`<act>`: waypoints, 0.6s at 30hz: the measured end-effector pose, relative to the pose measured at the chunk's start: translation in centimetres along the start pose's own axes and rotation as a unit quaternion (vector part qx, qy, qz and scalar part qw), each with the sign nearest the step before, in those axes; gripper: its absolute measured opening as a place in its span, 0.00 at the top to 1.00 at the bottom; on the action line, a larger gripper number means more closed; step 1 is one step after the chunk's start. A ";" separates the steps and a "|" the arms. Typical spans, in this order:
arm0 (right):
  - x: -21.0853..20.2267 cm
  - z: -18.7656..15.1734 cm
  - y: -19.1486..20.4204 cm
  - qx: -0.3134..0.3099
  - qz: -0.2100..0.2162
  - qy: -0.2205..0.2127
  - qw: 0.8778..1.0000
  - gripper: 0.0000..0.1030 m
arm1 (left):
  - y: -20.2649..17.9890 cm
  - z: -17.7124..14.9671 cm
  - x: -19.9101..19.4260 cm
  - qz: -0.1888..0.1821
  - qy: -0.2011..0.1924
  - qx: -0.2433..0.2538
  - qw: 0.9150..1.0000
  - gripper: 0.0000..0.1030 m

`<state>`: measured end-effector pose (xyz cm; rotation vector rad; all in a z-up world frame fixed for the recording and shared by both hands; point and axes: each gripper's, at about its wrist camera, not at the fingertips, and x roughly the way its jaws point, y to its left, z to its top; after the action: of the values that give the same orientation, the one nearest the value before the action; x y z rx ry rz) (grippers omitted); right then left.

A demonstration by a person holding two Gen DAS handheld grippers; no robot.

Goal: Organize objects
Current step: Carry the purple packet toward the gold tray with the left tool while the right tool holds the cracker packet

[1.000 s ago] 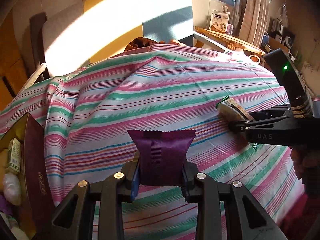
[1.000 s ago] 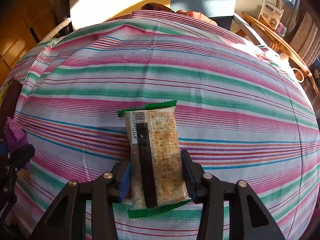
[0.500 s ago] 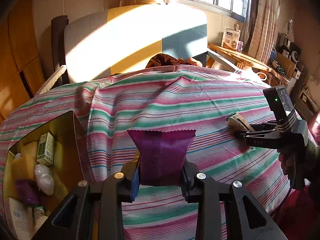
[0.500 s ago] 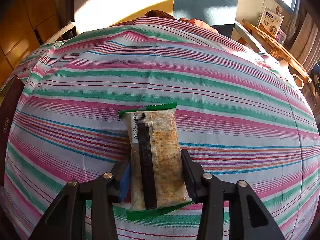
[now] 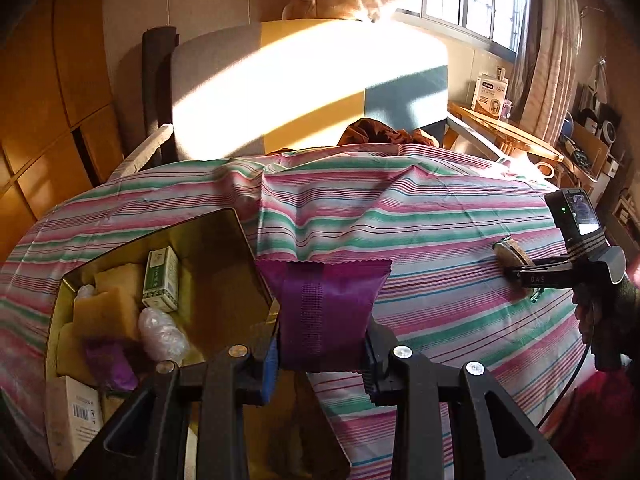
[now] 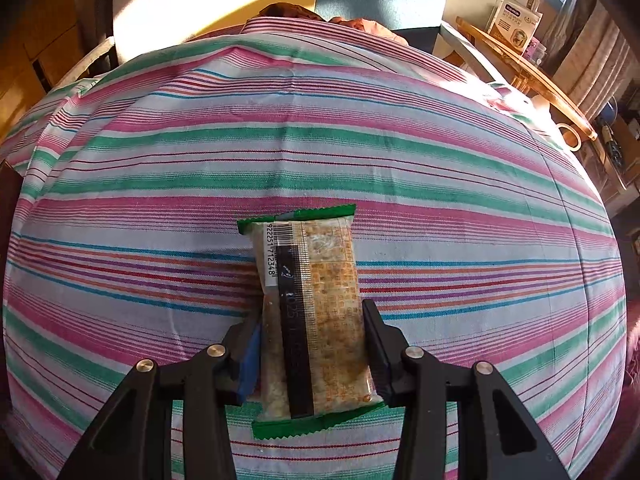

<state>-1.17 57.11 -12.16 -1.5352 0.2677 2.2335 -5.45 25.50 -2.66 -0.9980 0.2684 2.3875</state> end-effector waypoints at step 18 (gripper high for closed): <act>-2.9 -3.4 12.3 -0.057 0.048 -0.025 0.997 0.57 | 7.6 -2.6 -3.4 0.017 -0.013 -0.057 0.998 0.68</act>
<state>-2.83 44.17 -11.66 -1.5507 0.2072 2.3969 -6.06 16.79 -2.24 -1.0196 0.1423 2.4691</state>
